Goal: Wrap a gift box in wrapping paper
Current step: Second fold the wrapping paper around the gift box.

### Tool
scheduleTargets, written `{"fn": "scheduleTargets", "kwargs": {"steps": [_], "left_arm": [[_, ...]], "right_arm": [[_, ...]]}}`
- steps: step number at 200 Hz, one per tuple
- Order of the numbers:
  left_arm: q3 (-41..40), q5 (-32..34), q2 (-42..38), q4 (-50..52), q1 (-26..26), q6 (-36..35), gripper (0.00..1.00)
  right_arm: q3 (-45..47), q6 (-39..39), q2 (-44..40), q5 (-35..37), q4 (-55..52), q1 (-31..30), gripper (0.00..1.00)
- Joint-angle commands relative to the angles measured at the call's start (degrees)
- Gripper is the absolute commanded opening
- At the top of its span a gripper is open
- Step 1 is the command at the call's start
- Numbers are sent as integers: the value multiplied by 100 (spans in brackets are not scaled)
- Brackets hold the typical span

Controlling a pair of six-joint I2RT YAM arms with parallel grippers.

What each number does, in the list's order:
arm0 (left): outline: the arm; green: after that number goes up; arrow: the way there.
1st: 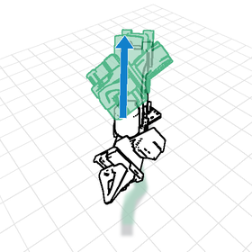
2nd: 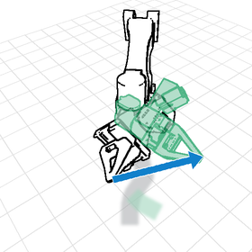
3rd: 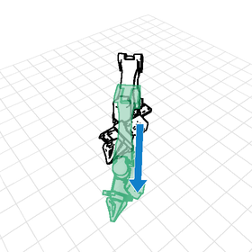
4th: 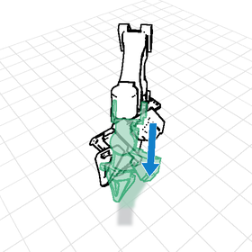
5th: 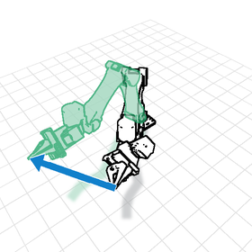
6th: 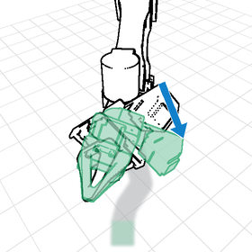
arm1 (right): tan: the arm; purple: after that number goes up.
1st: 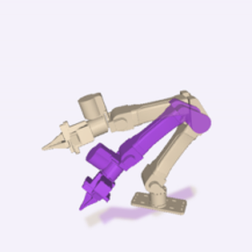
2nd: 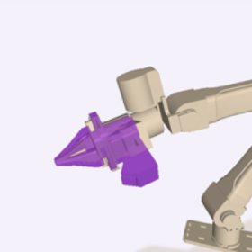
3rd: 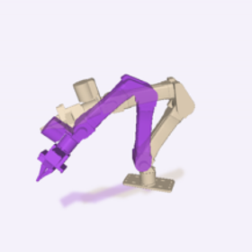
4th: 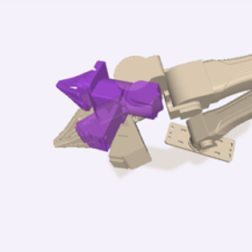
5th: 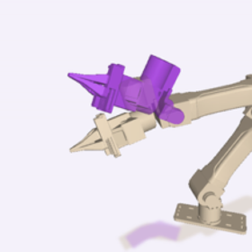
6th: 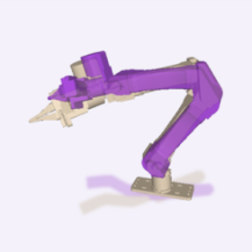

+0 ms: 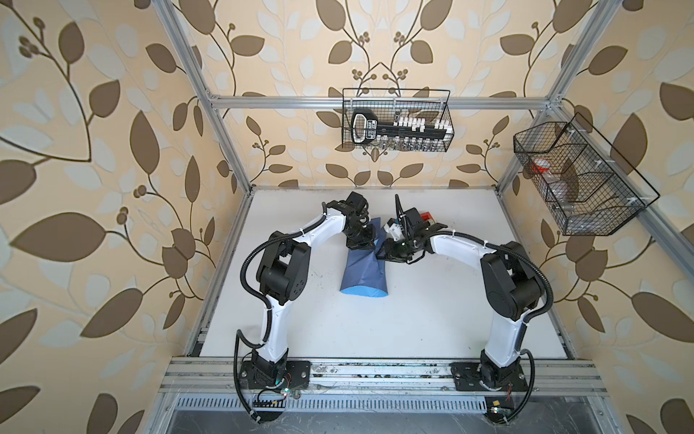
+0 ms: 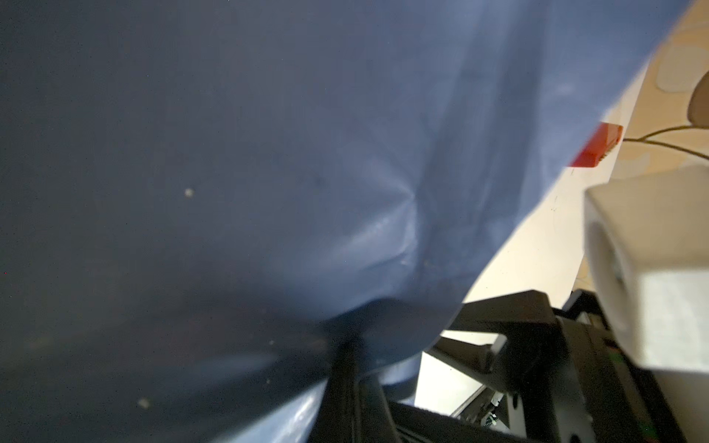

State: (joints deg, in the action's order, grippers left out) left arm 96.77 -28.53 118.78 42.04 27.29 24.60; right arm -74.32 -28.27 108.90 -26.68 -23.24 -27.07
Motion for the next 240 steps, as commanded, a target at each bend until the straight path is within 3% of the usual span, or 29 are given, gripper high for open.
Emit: {"fn": "scheduleTargets", "kwargs": {"steps": [1, 64, 150, 240], "left_arm": [[-145, -717, 299, 109, 302, -175, 0], [-25, -697, 366, 173, 242, -191, 0], [183, -695, 301, 278, 245, -269, 0], [750, -1586, 256, 138, 586, -59, 0]], "right_arm": [[170, 91, -248, -197, -110, 54, 45], [497, -106, -713, -487, 19, 412, 47], [960, -222, -456, -386, 404, 532, 32], [1074, -407, -308, -182, 629, 229, 29]]}}
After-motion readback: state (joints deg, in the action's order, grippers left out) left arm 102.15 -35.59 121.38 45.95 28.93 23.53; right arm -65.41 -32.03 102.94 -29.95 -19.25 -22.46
